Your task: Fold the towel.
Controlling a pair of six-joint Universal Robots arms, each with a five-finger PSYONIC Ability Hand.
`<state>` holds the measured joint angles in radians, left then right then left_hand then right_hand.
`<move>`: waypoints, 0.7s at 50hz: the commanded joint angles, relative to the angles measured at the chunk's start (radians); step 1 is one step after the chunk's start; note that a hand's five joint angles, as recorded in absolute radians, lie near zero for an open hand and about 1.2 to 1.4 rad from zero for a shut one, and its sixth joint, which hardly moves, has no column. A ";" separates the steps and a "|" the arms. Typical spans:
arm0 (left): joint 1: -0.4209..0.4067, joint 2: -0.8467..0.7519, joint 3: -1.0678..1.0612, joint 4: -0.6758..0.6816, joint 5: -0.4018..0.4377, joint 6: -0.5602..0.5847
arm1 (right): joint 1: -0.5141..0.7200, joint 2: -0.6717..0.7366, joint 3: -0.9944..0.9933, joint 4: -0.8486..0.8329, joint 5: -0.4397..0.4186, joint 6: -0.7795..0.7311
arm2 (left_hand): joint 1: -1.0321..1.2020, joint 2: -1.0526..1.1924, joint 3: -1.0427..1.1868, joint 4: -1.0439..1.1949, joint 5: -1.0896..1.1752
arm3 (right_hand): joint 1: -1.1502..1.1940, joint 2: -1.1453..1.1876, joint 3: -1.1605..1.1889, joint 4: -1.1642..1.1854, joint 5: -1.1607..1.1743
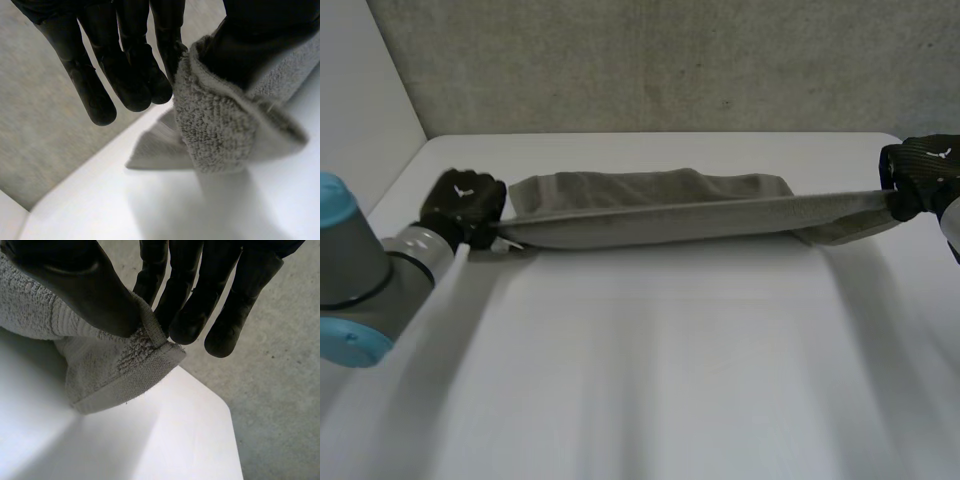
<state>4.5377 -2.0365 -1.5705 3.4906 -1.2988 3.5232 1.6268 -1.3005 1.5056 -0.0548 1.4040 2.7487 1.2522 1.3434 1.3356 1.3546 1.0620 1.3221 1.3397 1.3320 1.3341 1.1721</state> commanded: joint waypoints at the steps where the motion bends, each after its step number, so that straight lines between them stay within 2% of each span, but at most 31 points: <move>1: 0.030 0.134 -0.054 -0.016 0.007 -0.001 | -0.001 -0.107 0.068 0.026 -0.036 -0.052 | 0.144 0.053 0.061 0.042 0.160 | 0.074 0.057 0.064 0.062 0.050; 9: 0.061 0.297 -0.180 -0.021 0.093 -0.001 | -0.018 -0.236 0.134 0.144 -0.105 -0.184 | 0.144 0.053 0.061 0.042 0.160 | 0.074 0.057 0.064 0.062 0.050; 12: 0.104 0.392 -0.230 -0.021 0.130 -0.001 | -0.028 -0.273 0.134 0.167 -0.114 -0.193 | 0.144 0.053 0.061 0.042 0.160 | 0.074 0.057 0.064 0.062 0.050; 14: 0.156 0.485 -0.262 -0.018 0.163 -0.006 | -0.074 -0.360 0.131 0.185 -0.138 -0.196 | 0.144 0.053 0.061 0.042 0.160 | 0.074 0.057 0.064 0.062 0.050; 21: 0.234 0.562 -0.272 -0.010 0.237 -0.013 | -0.139 -0.407 0.116 0.193 -0.241 -0.202 | 0.144 0.053 0.061 0.042 0.160 | 0.074 0.057 0.064 0.062 0.050; 26: 0.247 0.520 -0.275 -0.007 0.282 -0.012 | -0.159 -0.375 0.120 0.191 -0.292 -0.204 | 0.144 0.053 0.061 0.042 0.160 | 0.074 0.057 0.064 0.062 0.050; 28: 0.244 0.467 -0.273 -0.007 0.288 -0.010 | -0.156 -0.286 0.107 0.185 -0.290 -0.210 | 0.144 0.053 0.061 0.042 0.160 | 0.074 0.057 0.064 0.062 0.050; 30: 0.228 0.345 -0.243 -0.007 0.288 -0.007 | -0.150 -0.243 0.088 0.184 -0.287 -0.227 | 0.144 0.053 0.061 0.042 0.160 | 0.074 0.057 0.064 0.062 0.050; 31: 0.228 0.345 -0.243 -0.007 0.288 -0.007 | -0.150 -0.243 0.088 0.184 -0.287 -0.227 | 0.144 0.053 0.061 0.042 0.160 | 0.074 0.057 0.064 0.062 0.050; 35: 0.187 0.175 -0.148 -0.010 0.283 -0.010 | -0.130 -0.101 0.010 0.185 -0.277 -0.300 | 0.144 0.053 0.061 0.042 0.160 | 0.074 0.057 0.064 0.062 0.050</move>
<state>4.7720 -1.6482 -1.8151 3.4832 -1.0102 3.5136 1.4727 -1.5685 1.5948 0.1318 1.1125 2.5218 1.2538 1.3441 1.3358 1.3589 1.0760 1.3221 1.3397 1.3321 1.3340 1.1721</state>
